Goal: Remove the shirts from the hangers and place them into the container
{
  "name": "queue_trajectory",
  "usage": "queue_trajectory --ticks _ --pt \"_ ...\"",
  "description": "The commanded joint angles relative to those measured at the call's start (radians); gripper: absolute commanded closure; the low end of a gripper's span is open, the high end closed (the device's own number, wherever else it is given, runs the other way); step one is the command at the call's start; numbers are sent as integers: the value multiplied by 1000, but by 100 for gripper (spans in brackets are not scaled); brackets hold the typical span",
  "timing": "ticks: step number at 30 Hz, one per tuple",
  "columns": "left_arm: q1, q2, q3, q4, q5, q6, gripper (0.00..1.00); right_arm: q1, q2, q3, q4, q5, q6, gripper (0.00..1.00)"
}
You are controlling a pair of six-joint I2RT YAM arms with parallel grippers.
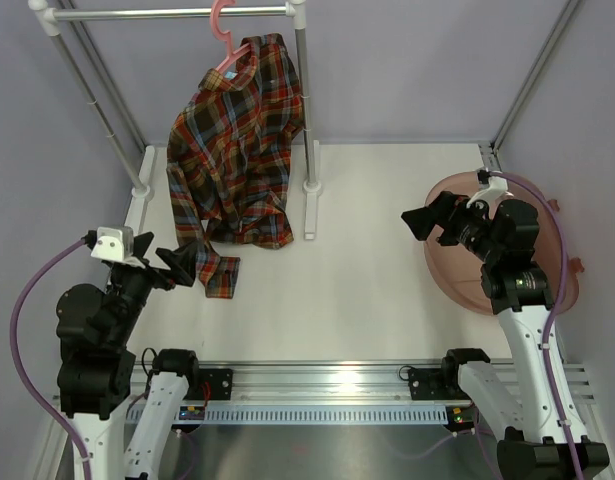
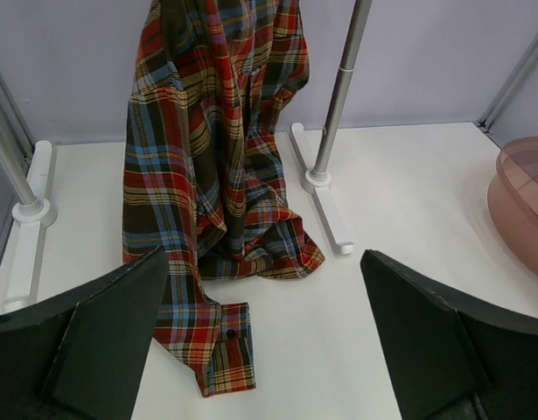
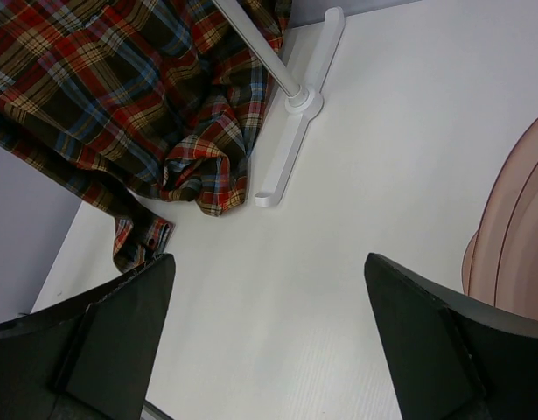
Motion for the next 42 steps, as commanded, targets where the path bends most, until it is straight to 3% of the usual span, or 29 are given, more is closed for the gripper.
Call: queue_trajectory --ticks 1,8,13,20,27,42 --pt "0 31 42 97 -75 -8 1 6 12 52 -4 2 -3 1" --pt "0 226 224 173 -40 1 1 6 38 75 -18 -2 10 1" --pt "0 415 460 136 -20 55 1 6 94 112 -55 73 66 1" --pt "0 656 709 148 55 98 1 6 122 100 -23 53 103 1" --pt "0 754 649 326 66 94 1 11 127 120 -16 -44 96 1" --pt "0 996 678 396 103 120 1 21 99 95 14 -67 71 7"
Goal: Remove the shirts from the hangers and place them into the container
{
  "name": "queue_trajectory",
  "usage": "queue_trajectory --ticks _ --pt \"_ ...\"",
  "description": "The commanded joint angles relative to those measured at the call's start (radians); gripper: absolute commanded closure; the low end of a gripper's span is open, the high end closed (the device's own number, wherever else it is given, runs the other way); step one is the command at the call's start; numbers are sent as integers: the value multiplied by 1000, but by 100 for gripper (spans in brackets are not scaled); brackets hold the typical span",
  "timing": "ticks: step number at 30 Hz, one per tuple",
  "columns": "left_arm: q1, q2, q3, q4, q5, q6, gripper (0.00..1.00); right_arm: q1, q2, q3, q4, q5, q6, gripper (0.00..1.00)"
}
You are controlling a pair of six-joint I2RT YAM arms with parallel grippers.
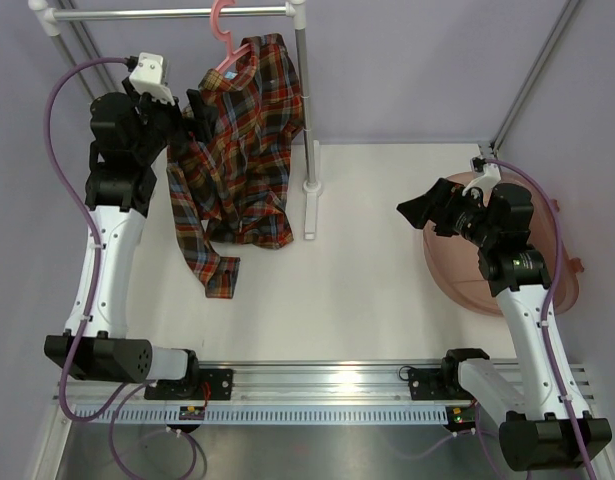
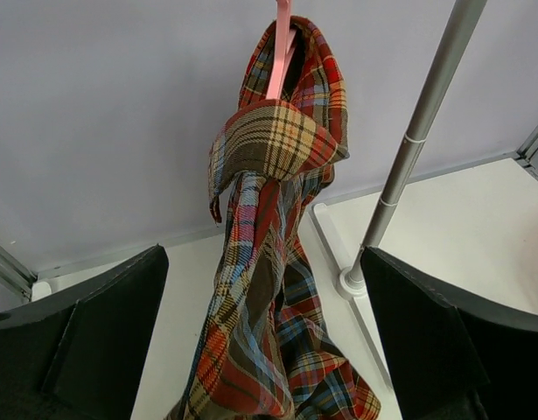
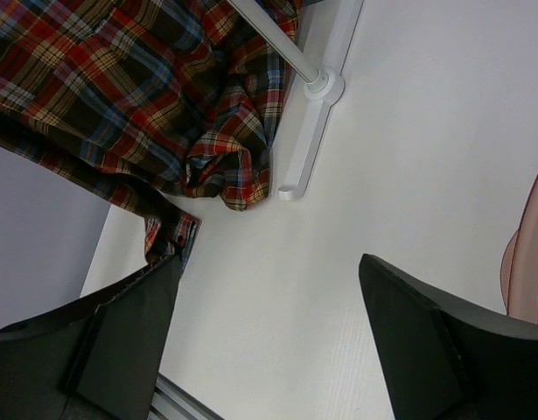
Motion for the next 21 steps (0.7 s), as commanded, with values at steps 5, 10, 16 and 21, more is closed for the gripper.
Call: queue_trajectory --ticks 5,10,16,21 --pt "0 26 20 110 10 51 12 15 -11 7 47 -44 -14 11" --pt "-2 40 11 110 2 53 37 15 -18 2 53 -41 -17 12" --pt "0 33 -17 129 11 34 56 21 -13 1 45 -39 -25 13" --pt "0 83 29 75 57 42 81 21 -37 10 36 -30 -25 13"
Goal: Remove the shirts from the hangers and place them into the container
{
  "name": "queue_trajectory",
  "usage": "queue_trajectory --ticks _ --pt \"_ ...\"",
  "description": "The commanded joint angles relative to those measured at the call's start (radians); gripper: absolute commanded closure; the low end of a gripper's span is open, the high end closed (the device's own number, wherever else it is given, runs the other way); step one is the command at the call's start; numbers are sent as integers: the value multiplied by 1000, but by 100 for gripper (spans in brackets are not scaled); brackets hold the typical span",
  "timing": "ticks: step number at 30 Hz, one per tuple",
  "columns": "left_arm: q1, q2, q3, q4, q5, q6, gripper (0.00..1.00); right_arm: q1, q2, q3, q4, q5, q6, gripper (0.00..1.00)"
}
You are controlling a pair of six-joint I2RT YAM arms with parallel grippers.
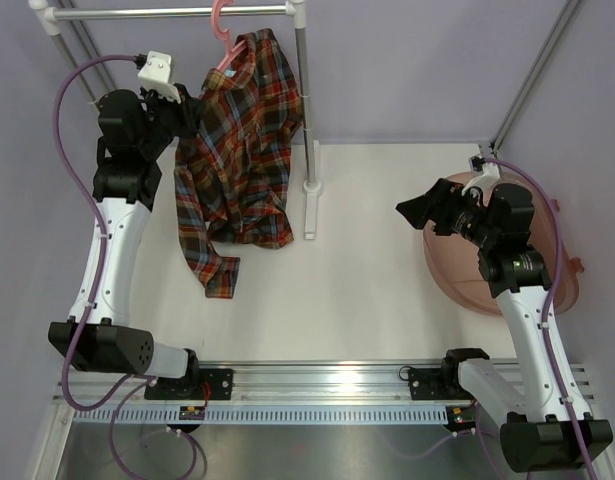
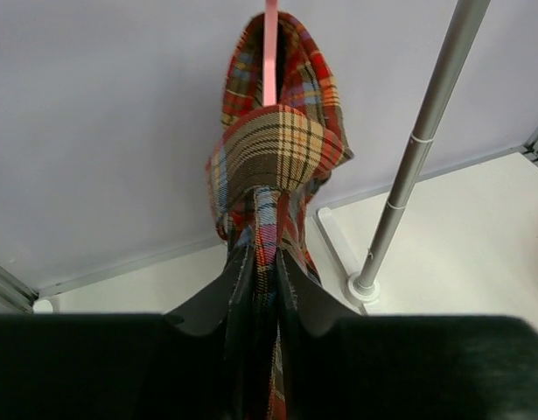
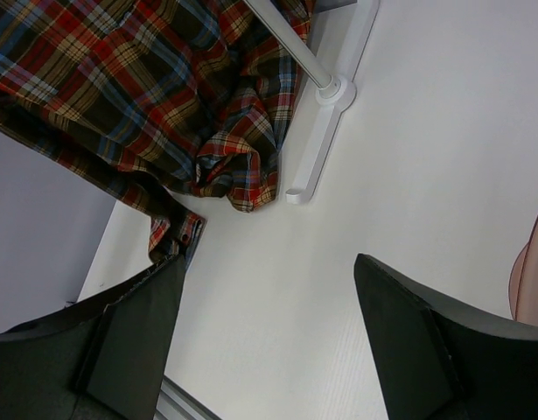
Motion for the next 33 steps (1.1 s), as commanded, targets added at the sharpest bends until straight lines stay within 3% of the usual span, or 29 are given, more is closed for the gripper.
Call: queue_trajectory --ticks 1,4,12,20,33 --pt "-2 44 53 6 43 9 87 11 -36 12 10 -10 -16 13" --pt "0 57 56 6 48 0 100 13 -38 9 12 -9 -18 13" --pt "-2 48 41 89 72 -69 100 19 -16 14 16 -15 -16 15" --pt "-2 -84 -40 274 55 -146 100 25 -8 34 2 -10 -25 17" --pt "-5 -170 29 255 56 -149 100 39 7 46 -7 -4 -31 17"
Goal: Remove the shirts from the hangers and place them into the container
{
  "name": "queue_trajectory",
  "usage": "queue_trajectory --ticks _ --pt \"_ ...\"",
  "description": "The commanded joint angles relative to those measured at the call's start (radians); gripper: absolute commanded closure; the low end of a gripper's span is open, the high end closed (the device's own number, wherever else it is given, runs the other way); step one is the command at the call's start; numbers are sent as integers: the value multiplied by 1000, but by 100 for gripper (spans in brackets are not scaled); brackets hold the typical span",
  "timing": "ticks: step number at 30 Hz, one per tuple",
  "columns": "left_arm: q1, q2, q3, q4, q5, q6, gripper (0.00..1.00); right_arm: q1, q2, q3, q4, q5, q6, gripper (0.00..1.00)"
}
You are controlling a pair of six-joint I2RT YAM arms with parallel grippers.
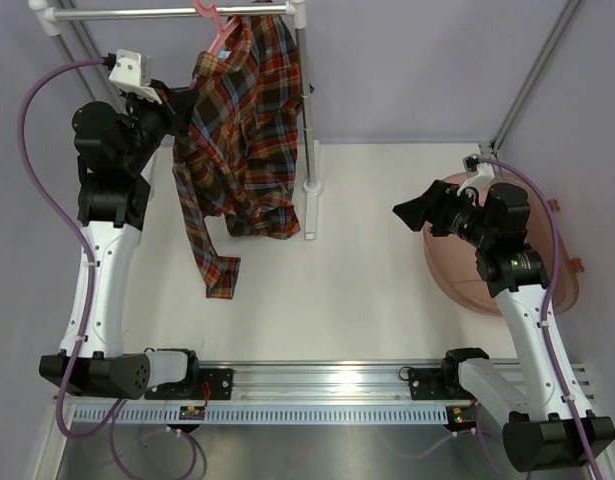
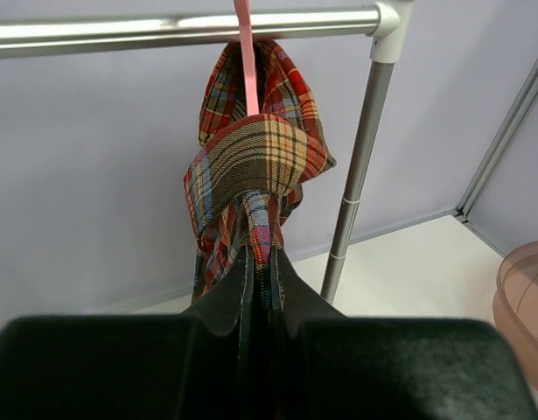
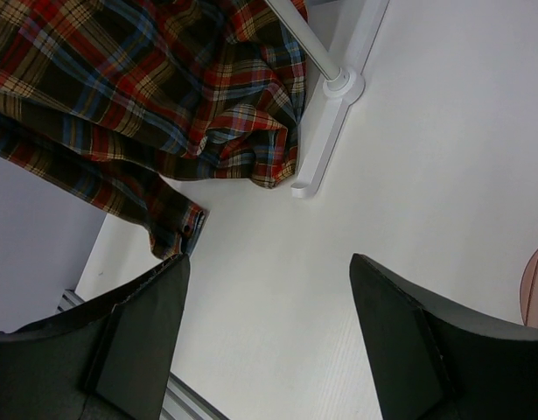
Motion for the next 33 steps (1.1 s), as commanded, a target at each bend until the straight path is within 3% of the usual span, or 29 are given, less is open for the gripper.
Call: queue_trajectory --ticks 1,6,11,15,20,33 --pt "-1 -69 62 120 1 -6 100 11 6 45 -5 -4 -15 18" --pt "-2 -166 19 -38 -62 8 100 14 9 48 -6 2 -21 14" --pt "-2 -376 -97 -212 -145 21 100 41 18 73 -21 -15 -27 11" --pt "-2 -486 -139 -368 -150 -5 100 154 59 139 -67 12 -45 11" --pt "-2 -595 -251 -465 -69 -94 100 398 125 280 -135 158 -82 12" --pt "-2 -753 -384 -566 178 -251 100 595 334 573 -169 175 -116 19"
